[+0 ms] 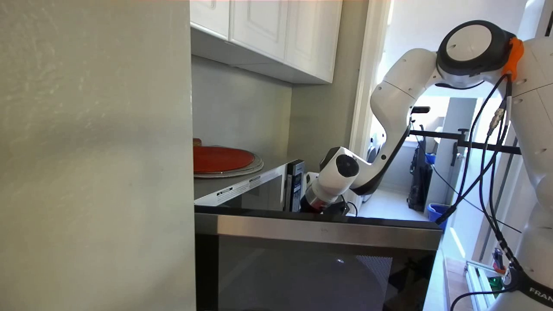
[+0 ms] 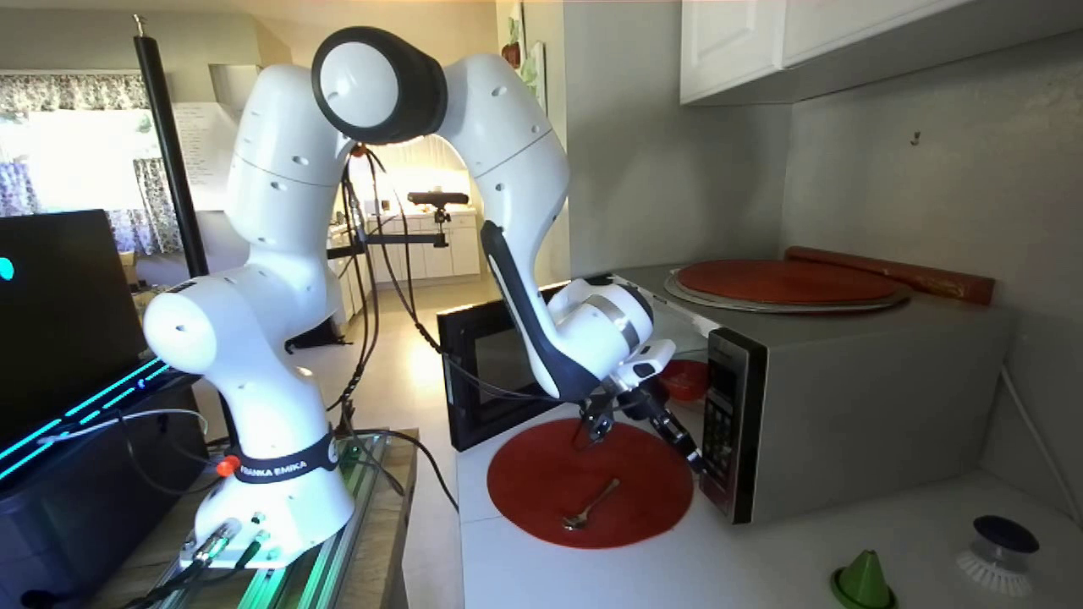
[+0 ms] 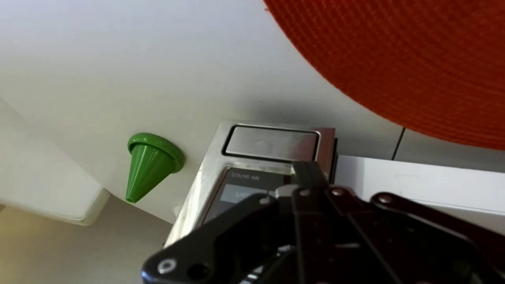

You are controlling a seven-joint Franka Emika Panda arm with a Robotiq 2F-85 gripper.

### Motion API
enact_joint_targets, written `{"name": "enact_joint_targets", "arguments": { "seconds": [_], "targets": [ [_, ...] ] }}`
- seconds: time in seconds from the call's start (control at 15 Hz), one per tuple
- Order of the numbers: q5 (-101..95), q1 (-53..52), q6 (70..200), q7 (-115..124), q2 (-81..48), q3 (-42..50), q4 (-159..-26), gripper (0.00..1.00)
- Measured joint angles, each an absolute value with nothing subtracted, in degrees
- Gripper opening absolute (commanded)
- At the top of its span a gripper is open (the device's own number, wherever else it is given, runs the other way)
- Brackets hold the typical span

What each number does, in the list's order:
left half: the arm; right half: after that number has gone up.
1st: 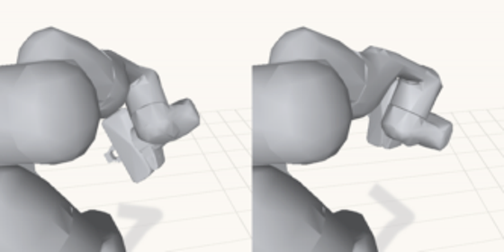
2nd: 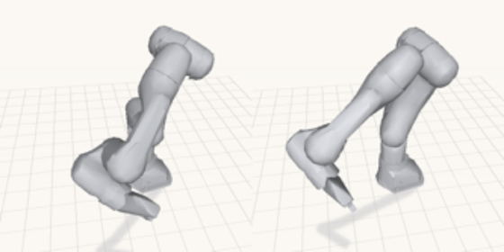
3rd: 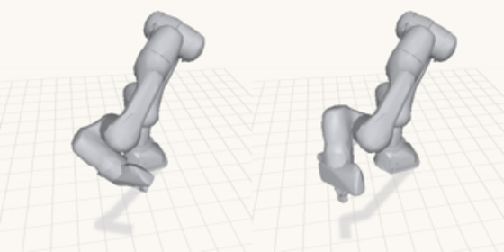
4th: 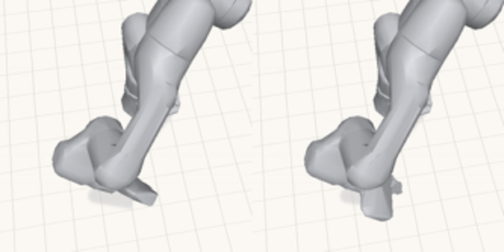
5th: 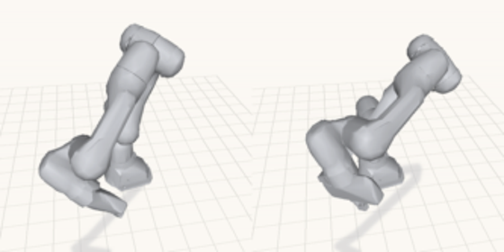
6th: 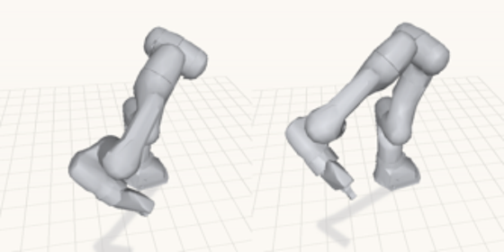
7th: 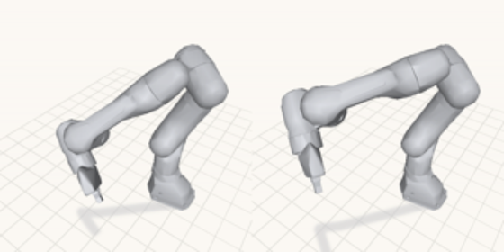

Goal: Press a button on the microwave.

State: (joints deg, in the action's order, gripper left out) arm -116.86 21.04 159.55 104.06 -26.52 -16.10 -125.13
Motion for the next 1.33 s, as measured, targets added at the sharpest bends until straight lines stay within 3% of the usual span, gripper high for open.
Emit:
{"name": "enact_joint_targets", "arguments": {
  "seconds": [1.33],
  "targets": [
    [-117.57, 21.62, 159.56, 104.47, -24.90, -16.01, -125.79, 0.00]
  ]
}}
